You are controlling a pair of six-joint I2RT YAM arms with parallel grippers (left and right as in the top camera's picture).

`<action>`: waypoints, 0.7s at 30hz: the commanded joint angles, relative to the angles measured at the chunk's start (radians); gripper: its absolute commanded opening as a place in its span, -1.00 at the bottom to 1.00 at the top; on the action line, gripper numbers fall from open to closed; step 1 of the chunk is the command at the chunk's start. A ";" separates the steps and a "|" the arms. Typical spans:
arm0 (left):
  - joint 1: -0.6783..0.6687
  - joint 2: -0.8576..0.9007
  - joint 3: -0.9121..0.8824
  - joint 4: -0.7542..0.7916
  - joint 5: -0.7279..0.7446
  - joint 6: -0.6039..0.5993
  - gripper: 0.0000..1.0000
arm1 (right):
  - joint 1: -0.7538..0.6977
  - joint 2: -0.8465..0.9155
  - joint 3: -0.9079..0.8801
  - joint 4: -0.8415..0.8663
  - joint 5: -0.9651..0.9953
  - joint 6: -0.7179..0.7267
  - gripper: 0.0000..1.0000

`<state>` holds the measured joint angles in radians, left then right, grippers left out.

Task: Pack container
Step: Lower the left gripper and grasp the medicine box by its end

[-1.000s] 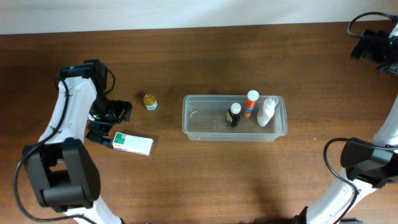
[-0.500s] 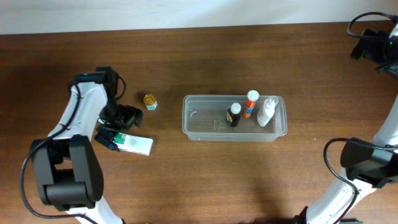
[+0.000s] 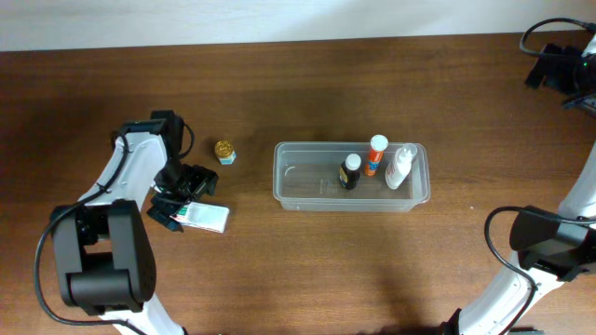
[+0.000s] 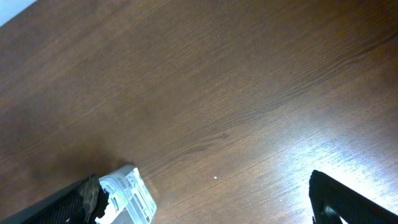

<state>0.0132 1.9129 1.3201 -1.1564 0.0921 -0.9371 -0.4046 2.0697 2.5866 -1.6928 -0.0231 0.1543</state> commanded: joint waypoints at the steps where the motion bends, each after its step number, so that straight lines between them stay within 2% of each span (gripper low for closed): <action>1: 0.003 0.000 -0.041 0.044 -0.021 0.013 1.00 | -0.002 -0.003 -0.002 -0.005 0.006 0.005 0.96; 21: 0.002 0.000 -0.158 0.186 -0.081 0.019 0.99 | -0.002 -0.003 -0.002 -0.005 0.006 0.005 0.97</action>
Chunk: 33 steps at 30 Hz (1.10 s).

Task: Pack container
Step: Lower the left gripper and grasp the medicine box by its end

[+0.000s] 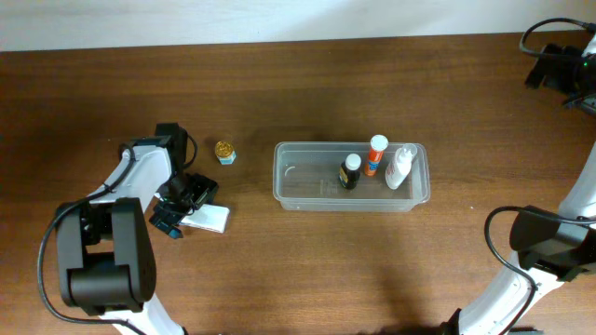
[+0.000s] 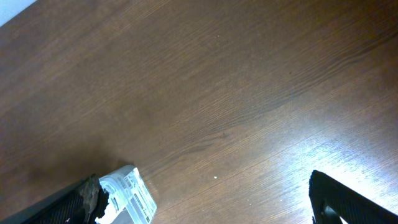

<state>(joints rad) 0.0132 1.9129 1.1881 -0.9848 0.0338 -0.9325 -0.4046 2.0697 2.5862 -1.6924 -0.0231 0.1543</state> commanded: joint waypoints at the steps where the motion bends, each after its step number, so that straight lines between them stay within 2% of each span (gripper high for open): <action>1: 0.002 0.000 -0.033 0.026 -0.023 0.015 0.99 | -0.002 -0.003 -0.001 -0.006 0.006 0.005 0.97; 33: 0.002 0.000 -0.042 0.108 -0.011 0.014 0.99 | -0.002 -0.003 -0.001 -0.006 0.006 0.005 0.97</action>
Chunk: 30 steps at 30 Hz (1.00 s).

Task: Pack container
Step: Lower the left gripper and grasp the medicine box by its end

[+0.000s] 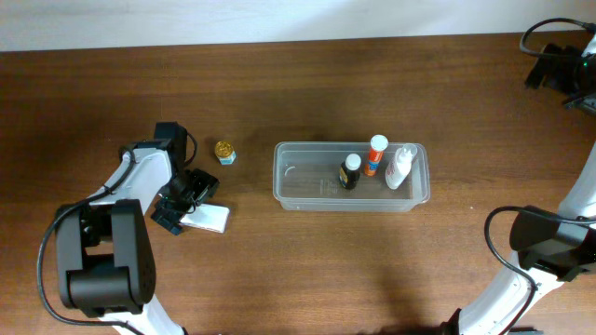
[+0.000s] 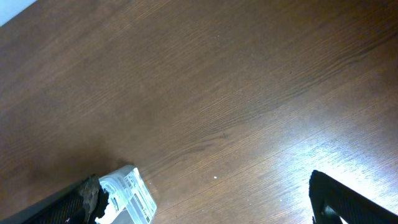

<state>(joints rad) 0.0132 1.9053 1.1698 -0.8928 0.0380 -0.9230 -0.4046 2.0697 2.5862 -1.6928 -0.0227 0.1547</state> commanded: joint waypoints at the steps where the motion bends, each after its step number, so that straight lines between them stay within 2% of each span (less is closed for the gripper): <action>1: 0.002 0.008 -0.024 0.021 -0.015 0.004 0.99 | -0.002 -0.003 -0.001 -0.005 0.006 0.004 0.97; 3: 0.002 0.008 -0.024 0.026 -0.015 0.004 0.99 | -0.002 -0.003 -0.001 -0.005 0.006 0.004 0.97; 4: 0.002 0.008 -0.024 0.026 -0.015 0.005 0.91 | -0.002 -0.003 -0.001 -0.005 0.006 0.004 0.97; 5: 0.002 0.008 -0.024 0.026 -0.015 0.005 0.79 | -0.002 -0.003 -0.001 -0.005 0.006 0.004 0.97; 6: 0.002 0.008 -0.024 0.025 -0.015 0.005 0.55 | -0.002 -0.003 -0.001 -0.005 0.006 0.004 0.97; 9: 0.002 0.008 -0.024 0.021 -0.001 0.005 0.27 | -0.002 -0.003 -0.001 -0.005 0.006 0.004 0.97; 11: 0.002 0.008 -0.024 0.019 0.008 0.005 0.16 | -0.002 -0.003 -0.001 -0.005 0.006 0.004 0.97; 20: 0.002 0.008 -0.024 0.018 0.013 0.006 0.15 | -0.002 -0.003 -0.001 -0.005 0.006 0.004 0.97; 24: 0.002 0.008 -0.024 0.018 0.045 0.038 -0.01 | -0.002 -0.003 -0.001 -0.005 0.006 0.004 0.97; 29: 0.002 0.008 -0.024 0.018 0.064 0.105 0.03 | -0.002 -0.003 -0.001 -0.005 0.006 0.004 0.97; 30: 0.002 0.008 -0.024 0.017 0.064 0.116 0.09 | -0.002 -0.003 -0.001 -0.005 0.006 0.004 0.97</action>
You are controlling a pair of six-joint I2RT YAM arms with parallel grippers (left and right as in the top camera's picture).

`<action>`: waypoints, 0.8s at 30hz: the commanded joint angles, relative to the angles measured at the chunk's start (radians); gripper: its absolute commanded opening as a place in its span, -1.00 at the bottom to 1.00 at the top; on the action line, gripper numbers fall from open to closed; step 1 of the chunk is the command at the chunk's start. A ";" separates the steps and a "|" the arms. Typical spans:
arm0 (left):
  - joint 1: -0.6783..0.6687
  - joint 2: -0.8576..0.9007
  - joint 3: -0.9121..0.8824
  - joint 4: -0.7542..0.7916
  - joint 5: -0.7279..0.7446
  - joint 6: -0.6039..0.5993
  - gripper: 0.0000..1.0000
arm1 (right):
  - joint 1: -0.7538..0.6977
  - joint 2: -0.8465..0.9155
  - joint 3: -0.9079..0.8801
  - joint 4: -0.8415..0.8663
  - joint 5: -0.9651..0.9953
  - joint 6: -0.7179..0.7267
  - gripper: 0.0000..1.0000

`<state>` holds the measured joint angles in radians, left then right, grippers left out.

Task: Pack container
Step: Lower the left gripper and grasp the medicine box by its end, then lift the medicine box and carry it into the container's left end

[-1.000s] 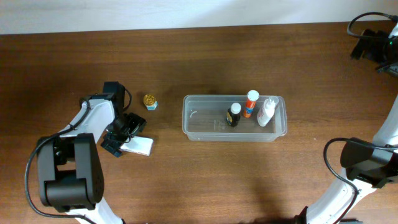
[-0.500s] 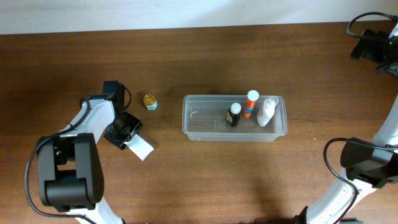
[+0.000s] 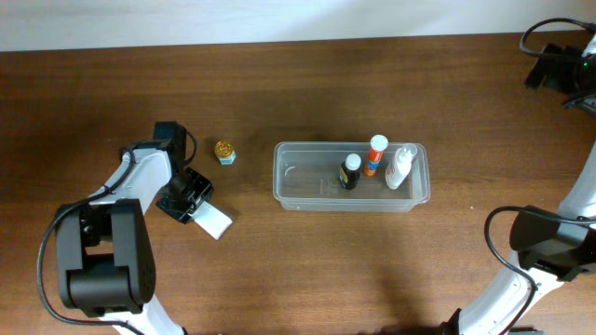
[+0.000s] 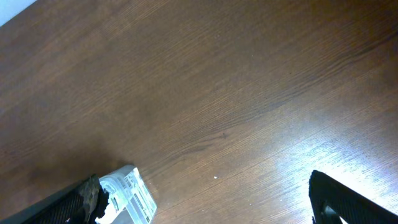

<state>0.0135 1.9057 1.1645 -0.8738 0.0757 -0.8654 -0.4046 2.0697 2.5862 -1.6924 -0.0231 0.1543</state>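
Observation:
A clear plastic container (image 3: 298, 182) lies at mid-table. In its right half stand a dark bottle (image 3: 349, 171), an orange-capped bottle (image 3: 374, 154) and a white bottle (image 3: 399, 167). To its left, my left gripper (image 3: 191, 200) is shut on one end of a flat white packet (image 3: 214, 222), which sticks out slantwise toward the lower right. A small gold-topped item (image 3: 223, 151) sits above it. My right gripper (image 3: 548, 67) hangs at the far right corner; in the right wrist view the gripper (image 4: 211, 208) is open and empty, with a container corner (image 4: 129, 191) by its left finger.
The dark wooden table (image 3: 307, 84) fills the view, with a pale wall strip along its far edge. My left arm's base (image 3: 98, 270) stands at the front left. The right arm's base (image 3: 549, 247) and cable are at the front right.
The white packet lay level under my left gripper; now it is turned slantwise, its free end pointing lower right, and the gripper sits slightly higher in the view. The right arm has not moved.
My left gripper stood over the left end of the flat white packet. It then sat lower on that end and stayed there. Now the packet is rotated in its hold. The container, its bottles and the right arm stayed as they were throughout.

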 commanded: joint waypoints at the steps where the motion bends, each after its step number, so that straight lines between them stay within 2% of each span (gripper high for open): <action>1: 0.001 0.007 -0.018 -0.002 0.029 0.074 0.10 | -0.002 -0.003 -0.001 -0.006 0.006 0.005 0.97; 5: 0.001 0.007 -0.018 0.001 0.034 0.083 0.08 | -0.002 -0.003 -0.001 -0.006 0.006 0.005 0.97; 14: 0.002 0.007 -0.013 0.003 0.042 0.108 -0.24 | -0.002 -0.003 -0.001 -0.006 0.006 0.005 0.97; 24: 0.002 -0.012 0.093 -0.041 0.086 0.185 -0.20 | -0.002 -0.003 -0.001 -0.006 0.006 0.005 0.97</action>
<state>0.0139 1.8999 1.1973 -0.9016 0.1291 -0.7250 -0.4046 2.0697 2.5862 -1.6928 -0.0231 0.1543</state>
